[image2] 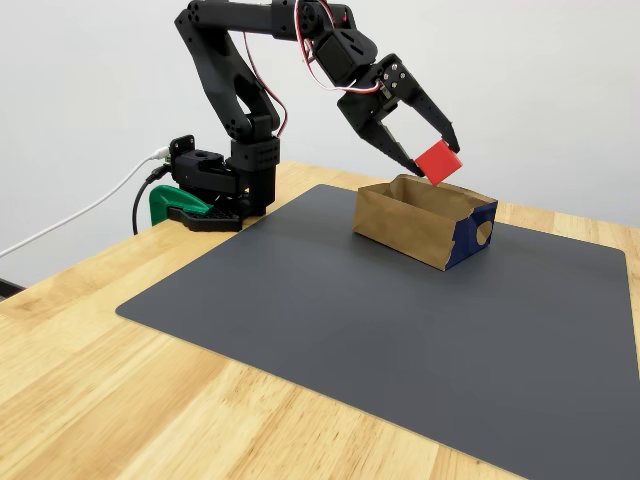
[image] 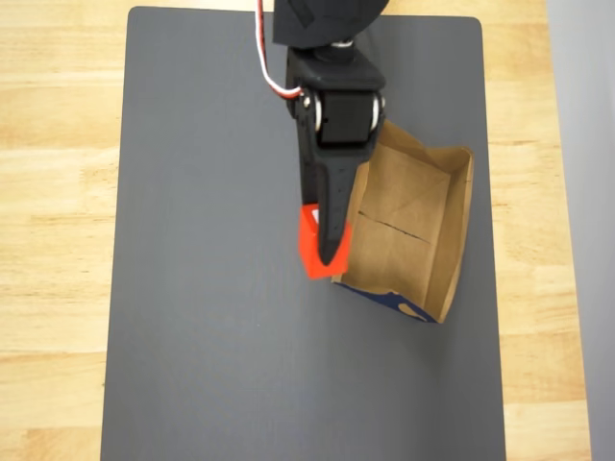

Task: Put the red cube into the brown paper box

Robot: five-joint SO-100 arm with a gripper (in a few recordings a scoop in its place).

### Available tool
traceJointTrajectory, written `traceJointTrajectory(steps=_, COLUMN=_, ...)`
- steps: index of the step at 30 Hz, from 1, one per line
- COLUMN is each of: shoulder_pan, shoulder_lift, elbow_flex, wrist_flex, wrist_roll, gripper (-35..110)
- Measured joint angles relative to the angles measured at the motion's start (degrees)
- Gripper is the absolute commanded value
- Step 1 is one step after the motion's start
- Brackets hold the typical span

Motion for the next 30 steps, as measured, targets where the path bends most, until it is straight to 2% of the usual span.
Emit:
traceJointTrajectory(steps=4, shoulder_pan=-6.4, shoulder_lift=2.0, elbow_flex=6.2, wrist_flex=-1.7, wrist_roll=2.6, gripper=0)
traceJointTrajectory(steps=9, shoulder_pan=-9.1, shoulder_lift=4.7, elbow_flex=15.4, wrist_flex=-11.9, wrist_roll=2.3, gripper=0)
traceJointTrajectory(steps=17, shoulder_pan=-12.1, shoulder_lift=4.7, elbow_flex=17.1, wrist_flex=-13.4, wrist_roll=0.2, gripper=0)
traceJointTrajectory(steps=30, shoulder_pan=-12.3, shoulder_lift=3.9, elbow_flex=17.8, wrist_flex=-12.9, wrist_roll=0.7, gripper=23)
